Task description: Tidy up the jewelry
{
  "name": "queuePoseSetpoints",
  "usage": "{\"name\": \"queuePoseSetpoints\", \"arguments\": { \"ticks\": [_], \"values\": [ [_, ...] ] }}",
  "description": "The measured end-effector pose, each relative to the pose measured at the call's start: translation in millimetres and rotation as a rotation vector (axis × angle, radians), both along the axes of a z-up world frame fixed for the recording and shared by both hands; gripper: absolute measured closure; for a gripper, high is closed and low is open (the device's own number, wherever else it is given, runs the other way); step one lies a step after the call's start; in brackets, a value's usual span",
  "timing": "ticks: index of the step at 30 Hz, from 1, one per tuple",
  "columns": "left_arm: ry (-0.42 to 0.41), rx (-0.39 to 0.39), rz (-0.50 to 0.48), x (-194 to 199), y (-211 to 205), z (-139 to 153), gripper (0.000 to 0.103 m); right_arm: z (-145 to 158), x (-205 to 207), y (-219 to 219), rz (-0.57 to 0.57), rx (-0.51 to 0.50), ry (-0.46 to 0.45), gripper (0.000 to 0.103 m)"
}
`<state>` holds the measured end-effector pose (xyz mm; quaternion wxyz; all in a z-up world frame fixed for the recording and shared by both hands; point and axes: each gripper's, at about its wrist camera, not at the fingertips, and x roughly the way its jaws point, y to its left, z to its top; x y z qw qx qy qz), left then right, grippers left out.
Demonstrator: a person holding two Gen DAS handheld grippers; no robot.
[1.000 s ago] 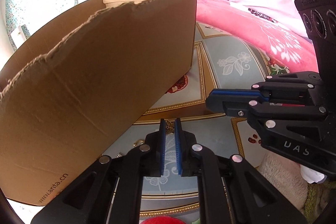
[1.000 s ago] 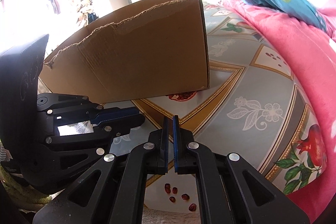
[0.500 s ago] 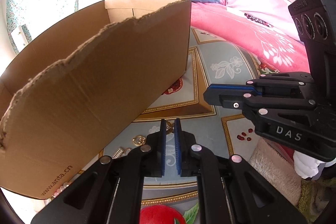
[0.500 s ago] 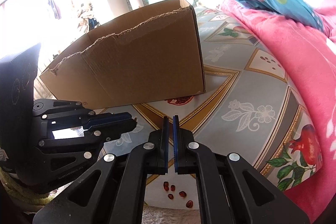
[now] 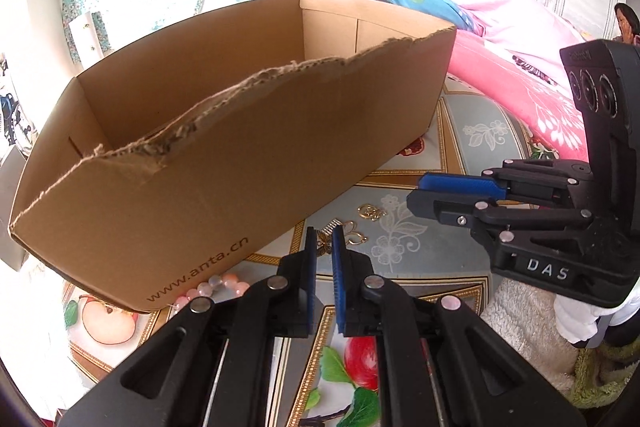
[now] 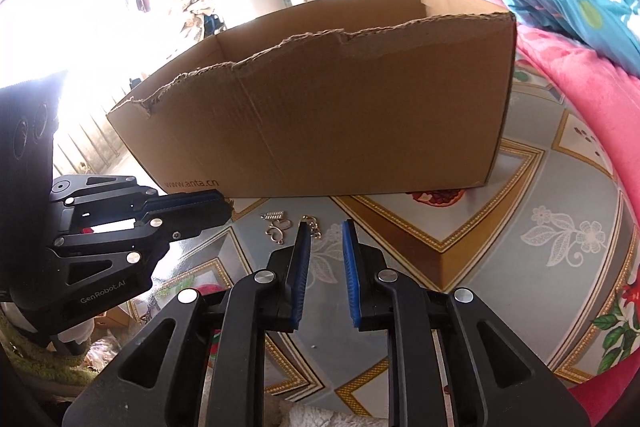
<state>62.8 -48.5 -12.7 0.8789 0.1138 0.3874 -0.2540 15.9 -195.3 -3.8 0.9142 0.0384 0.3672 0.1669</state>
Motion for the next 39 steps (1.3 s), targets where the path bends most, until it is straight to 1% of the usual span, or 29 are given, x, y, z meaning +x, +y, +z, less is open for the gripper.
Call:
{"name": "queuePoseSetpoints", "arguments": {
  "ticks": [2,5,11,13,14,15,17,18,21,27,31,35,39],
  "values": [
    [-0.001,-0.010,0.002,1,3,0,0.096,-2,3,8,0.015,-0.024,0.002,0.085],
    [-0.003,-0.022,0.001,2,5,0,0.096,-6,9,18,0.030,-0.078,-0.004,0.080],
    [0.003,-0.038,0.001,5,10,-3,0.096,-12,17,35,0.056,-0.215,-0.032,0.080],
    [0.005,-0.044,0.004,6,12,-4,0.096,-12,19,37,0.062,-0.236,-0.033,0.080],
    [0.005,-0.046,0.005,6,13,-4,0.096,-12,20,36,0.062,-0.236,-0.029,0.085],
    [0.006,-0.048,0.006,6,13,-4,0.096,-11,20,35,0.062,-0.236,-0.024,0.091],
    [0.007,-0.053,0.007,6,15,-4,0.096,-10,21,37,0.064,-0.246,-0.016,0.098],
    [0.008,-0.054,0.008,5,15,-4,0.096,-10,21,37,0.064,-0.249,-0.013,0.100],
    [0.007,-0.056,0.007,5,15,-5,0.096,-9,20,34,0.059,-0.252,-0.009,0.101],
    [-0.002,-0.061,0.006,3,16,-3,0.096,-7,20,22,0.024,-0.194,0.016,0.103],
    [-0.012,-0.063,0.002,0,15,0,0.096,4,24,0,0.000,-0.106,0.019,0.103],
    [-0.025,-0.068,-0.003,-5,16,3,0.096,20,26,-25,-0.026,0.010,0.009,0.103],
    [-0.043,-0.080,-0.015,-11,15,11,0.096,36,26,-42,-0.036,0.086,-0.014,0.103]
  ]
}}
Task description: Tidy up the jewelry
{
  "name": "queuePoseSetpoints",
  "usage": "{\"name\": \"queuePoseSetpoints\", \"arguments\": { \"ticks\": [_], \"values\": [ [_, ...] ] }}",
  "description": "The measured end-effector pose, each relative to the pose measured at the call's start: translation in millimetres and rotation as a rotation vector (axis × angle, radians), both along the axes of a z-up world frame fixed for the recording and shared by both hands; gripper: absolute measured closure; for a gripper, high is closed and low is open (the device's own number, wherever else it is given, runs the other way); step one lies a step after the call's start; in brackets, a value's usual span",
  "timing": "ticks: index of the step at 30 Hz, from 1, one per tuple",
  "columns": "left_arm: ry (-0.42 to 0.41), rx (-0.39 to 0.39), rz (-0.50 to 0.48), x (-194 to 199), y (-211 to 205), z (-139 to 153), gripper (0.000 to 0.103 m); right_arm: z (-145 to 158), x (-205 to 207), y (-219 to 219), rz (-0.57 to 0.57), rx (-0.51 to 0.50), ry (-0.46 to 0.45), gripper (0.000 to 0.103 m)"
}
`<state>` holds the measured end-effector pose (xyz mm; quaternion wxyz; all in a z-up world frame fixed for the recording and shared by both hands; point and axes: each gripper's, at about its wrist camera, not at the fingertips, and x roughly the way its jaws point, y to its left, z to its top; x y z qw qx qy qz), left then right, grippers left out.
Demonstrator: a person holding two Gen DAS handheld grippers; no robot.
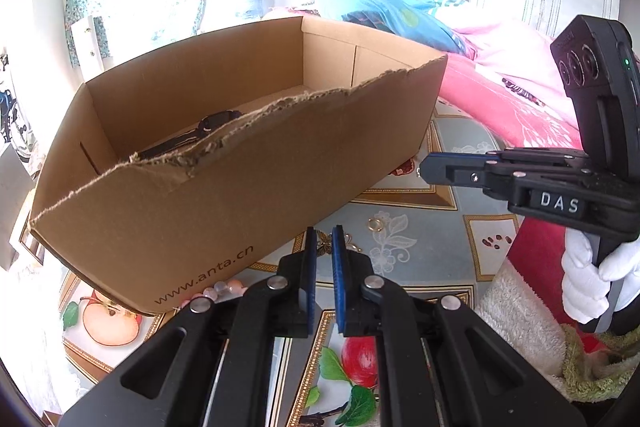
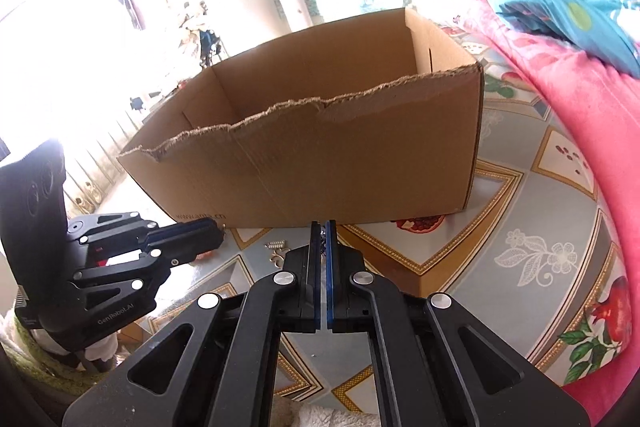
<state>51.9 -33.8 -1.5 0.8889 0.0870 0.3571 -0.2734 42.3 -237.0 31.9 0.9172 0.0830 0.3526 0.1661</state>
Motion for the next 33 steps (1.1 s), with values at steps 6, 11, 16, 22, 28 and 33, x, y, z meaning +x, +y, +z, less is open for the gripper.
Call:
{"name": "queuePoseSetpoints", "arguments": {
  "ticks": [6,11,16,22,28,33],
  "values": [
    [-0.051,-0.073,-0.042,-14,4,34,0.096,35,-9,1,0.020,0.052,-0.088,0.103],
    [-0.093,-0.178,-0.085,-7,10,78,0.096,70,-18,12,0.061,0.068,-0.182,0.103],
    [-0.078,-0.129,-0.084,34,4,95,0.096,90,15,20,0.096,0.032,-0.192,0.103],
    [0.080,-0.065,-0.053,92,-1,74,0.096,78,76,18,0.113,-0.004,-0.065,0.103],
    [0.166,-0.046,-0.007,120,1,55,0.096,61,113,11,0.119,-0.007,0.015,0.099],
    [0.182,-0.047,0.010,130,1,51,0.089,60,121,8,0.112,-0.011,0.022,0.094]
  ]
}}
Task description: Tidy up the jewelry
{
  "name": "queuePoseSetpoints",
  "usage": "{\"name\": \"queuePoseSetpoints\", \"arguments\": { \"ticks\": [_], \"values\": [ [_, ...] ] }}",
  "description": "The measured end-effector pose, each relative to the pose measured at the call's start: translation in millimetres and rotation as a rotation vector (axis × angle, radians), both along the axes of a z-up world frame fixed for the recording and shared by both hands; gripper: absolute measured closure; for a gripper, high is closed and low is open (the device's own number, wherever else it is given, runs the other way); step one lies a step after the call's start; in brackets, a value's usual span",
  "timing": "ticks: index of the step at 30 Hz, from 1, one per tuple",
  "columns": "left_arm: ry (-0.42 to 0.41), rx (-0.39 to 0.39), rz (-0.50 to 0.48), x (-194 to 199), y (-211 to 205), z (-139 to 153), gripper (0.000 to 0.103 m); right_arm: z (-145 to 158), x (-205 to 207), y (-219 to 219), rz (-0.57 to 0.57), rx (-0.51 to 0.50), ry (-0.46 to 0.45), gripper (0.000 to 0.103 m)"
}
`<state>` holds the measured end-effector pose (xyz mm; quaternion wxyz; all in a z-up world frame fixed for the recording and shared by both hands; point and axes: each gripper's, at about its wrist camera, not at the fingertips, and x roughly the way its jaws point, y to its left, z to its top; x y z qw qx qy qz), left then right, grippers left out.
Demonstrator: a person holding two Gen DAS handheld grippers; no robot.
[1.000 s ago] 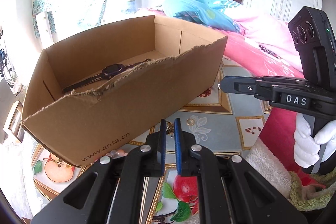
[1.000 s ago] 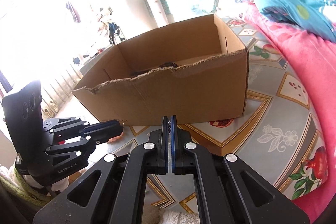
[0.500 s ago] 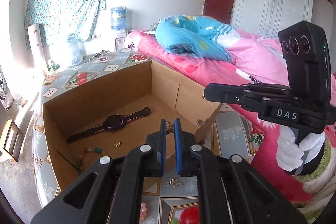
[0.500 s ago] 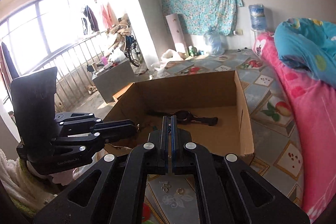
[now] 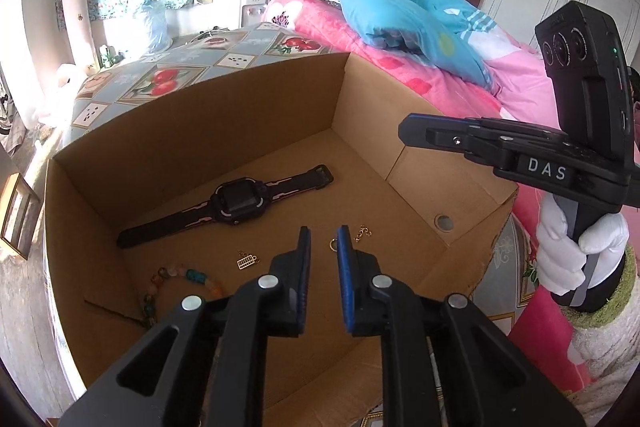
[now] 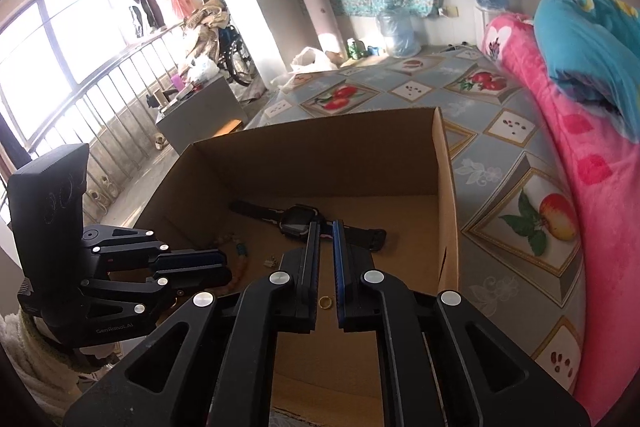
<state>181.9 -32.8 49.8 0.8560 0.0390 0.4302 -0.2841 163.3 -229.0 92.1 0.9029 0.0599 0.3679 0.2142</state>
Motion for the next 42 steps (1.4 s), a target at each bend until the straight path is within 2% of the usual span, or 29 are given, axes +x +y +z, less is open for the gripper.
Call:
{"name": "queuePoseSetpoints", "arguments": {
  "ticks": [5,10,16,19,21,22,23,28,31,34,42],
  "values": [
    [-0.013,-0.005,0.020,3,3,2,0.089,7,-5,-8,-0.016,0.024,-0.022,0.090],
    [-0.077,-0.050,0.032,-10,11,16,0.089,23,-29,-18,-0.033,0.045,-0.081,0.087],
    [-0.208,-0.164,0.050,-49,36,36,0.084,36,-90,-29,-0.037,0.099,-0.167,0.086],
    [-0.250,-0.218,0.057,-73,51,39,0.083,32,-128,-31,-0.052,0.106,-0.195,0.082],
    [-0.267,-0.254,0.049,-90,60,38,0.079,24,-149,-29,-0.063,0.098,-0.195,0.081],
    [-0.276,-0.259,0.049,-98,63,37,0.074,19,-158,-28,-0.068,0.094,-0.187,0.081],
    [-0.283,-0.257,0.051,-105,65,35,0.069,13,-166,-27,-0.069,0.092,-0.173,0.081],
    [-0.273,-0.217,0.051,-133,66,17,0.066,-27,-180,-15,-0.113,0.072,-0.052,0.081],
    [-0.257,-0.161,0.046,-146,55,1,0.062,-45,-177,-4,-0.130,0.042,-0.008,0.080],
    [-0.250,-0.104,0.030,-155,38,-15,0.061,-59,-167,11,-0.105,-0.006,-0.003,0.080],
    [-0.249,0.030,-0.031,-169,4,-60,0.061,-80,-141,40,0.004,-0.212,-0.023,0.080]
  ]
}}
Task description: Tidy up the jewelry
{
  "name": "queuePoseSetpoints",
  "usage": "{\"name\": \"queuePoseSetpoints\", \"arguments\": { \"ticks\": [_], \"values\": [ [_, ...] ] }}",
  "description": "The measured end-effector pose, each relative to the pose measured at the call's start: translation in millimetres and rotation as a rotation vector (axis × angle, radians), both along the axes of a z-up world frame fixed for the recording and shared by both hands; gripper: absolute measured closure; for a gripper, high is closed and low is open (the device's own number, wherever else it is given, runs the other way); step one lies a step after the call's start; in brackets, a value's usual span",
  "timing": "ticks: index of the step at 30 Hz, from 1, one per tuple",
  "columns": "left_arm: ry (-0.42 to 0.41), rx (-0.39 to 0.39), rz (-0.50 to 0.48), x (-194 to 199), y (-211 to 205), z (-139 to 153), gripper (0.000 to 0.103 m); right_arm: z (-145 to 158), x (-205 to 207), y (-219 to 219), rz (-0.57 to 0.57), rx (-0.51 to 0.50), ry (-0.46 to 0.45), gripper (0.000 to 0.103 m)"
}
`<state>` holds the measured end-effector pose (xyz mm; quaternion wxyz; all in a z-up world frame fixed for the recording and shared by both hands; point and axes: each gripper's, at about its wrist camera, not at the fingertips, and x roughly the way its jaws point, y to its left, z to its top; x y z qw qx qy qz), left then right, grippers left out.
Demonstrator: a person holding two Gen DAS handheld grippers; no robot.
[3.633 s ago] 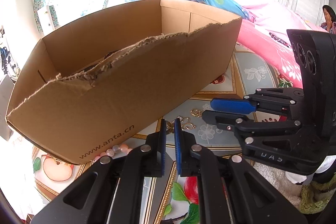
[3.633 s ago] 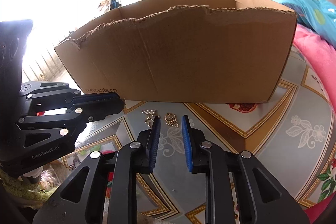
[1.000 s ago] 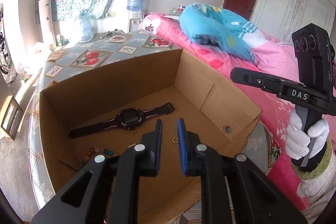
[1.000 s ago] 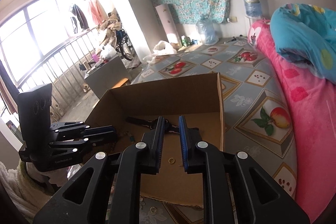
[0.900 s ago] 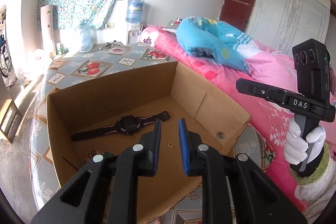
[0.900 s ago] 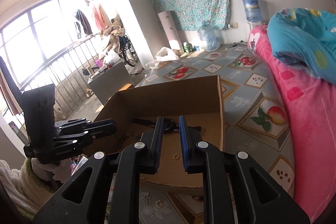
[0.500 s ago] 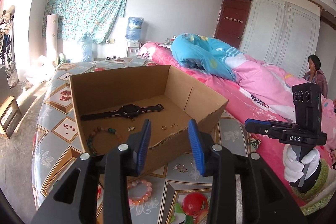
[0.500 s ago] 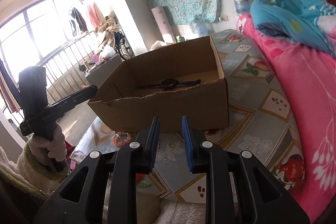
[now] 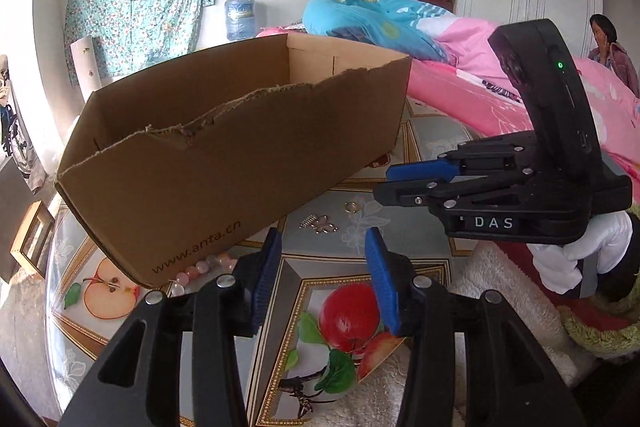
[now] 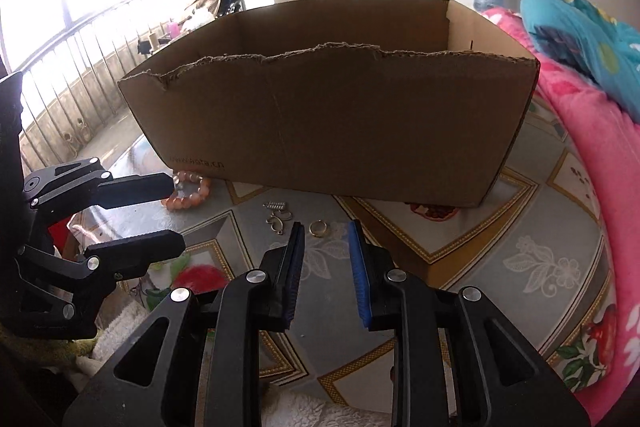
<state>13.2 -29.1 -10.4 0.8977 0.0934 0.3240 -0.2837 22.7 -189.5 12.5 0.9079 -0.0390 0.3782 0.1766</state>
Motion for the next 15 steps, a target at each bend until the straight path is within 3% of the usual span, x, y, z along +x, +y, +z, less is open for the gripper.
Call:
{"name": "queuePoseSetpoints", "arguments": {
  "ticks": [11,15],
  "values": [
    [0.037,0.010,-0.012,2,-7,-18,0.061,-15,26,17,0.069,-0.083,0.008,0.080],
    [0.039,0.015,-0.018,6,-9,-20,0.061,-18,34,16,0.080,-0.102,0.017,0.090]
  ]
}}
